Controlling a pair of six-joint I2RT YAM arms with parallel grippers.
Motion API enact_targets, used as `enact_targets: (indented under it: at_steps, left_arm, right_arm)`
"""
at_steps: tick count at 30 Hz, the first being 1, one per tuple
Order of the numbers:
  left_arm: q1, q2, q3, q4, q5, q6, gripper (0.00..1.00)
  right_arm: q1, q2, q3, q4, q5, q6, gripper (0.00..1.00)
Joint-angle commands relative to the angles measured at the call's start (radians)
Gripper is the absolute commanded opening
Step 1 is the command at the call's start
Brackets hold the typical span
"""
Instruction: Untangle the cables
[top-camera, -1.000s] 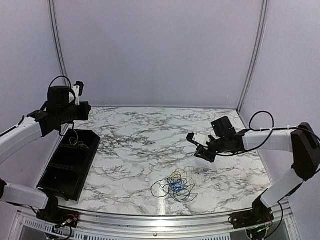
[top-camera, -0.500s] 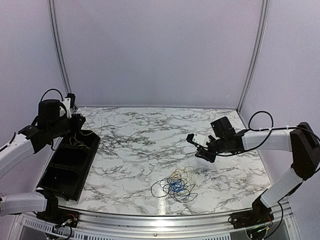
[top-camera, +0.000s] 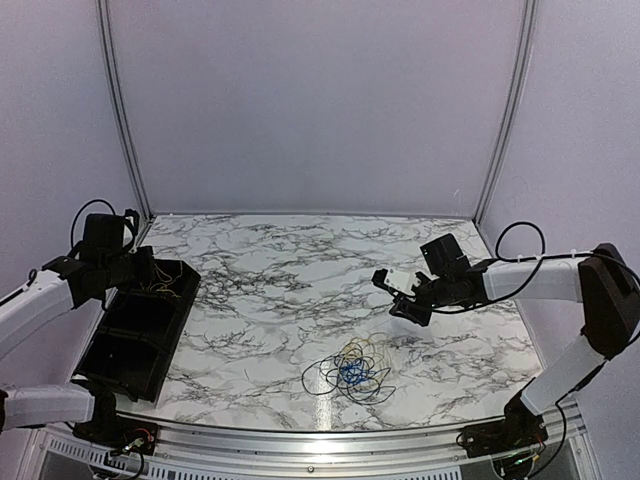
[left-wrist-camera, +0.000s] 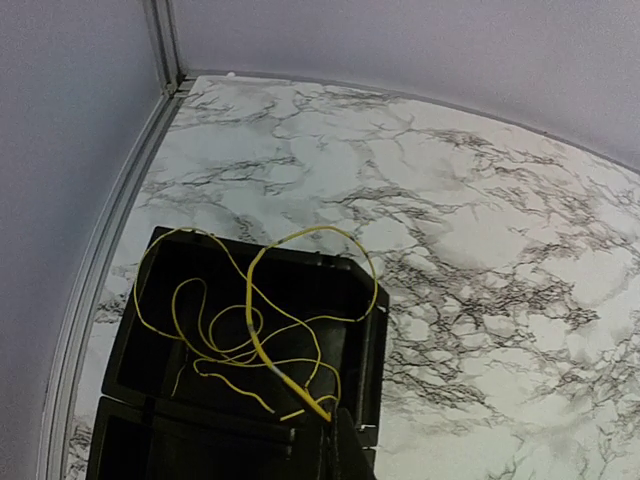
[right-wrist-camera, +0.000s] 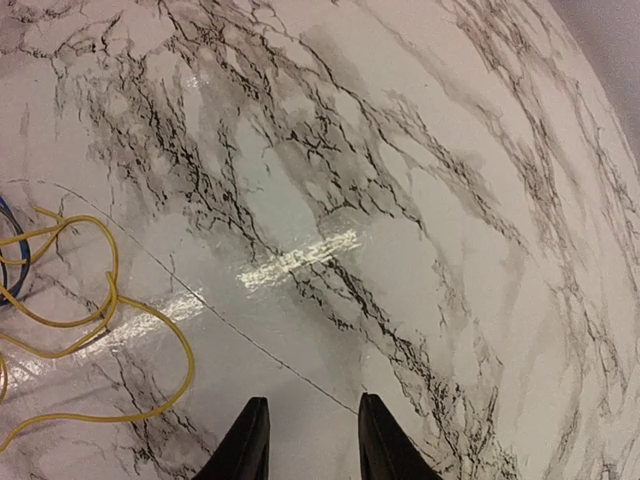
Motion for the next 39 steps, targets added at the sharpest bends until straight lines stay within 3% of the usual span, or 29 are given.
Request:
enact_targets:
  at_steps: [1,6,18,39]
  left_arm:
    - [0.021,0.036,-0.007,-0.077,-0.125,-0.007,0.0]
    - [0.024,0.116,0.023,-0.082,-0.165,-0.001,0.0]
    - [0.025,0.377,0.17,-0.078,-0.101,0.028,0.0]
    - [0.07,0.504,0.18,-0.092,-0.057,0.055,0.0]
  right_arm:
    - [-0.007,-0.044,0.046,-0.02,-0.024,-0.01,0.31]
    - [-0.008,-0.072,0.039,-0.018,-0.024,-0.011,0.31]
    - [-0.007,-0.103,0.033,-0.018,-0.033,-0.015,0.31]
    - [-0.008,-0.101,0.033,-0.021,-0.035,-0.027,0.32]
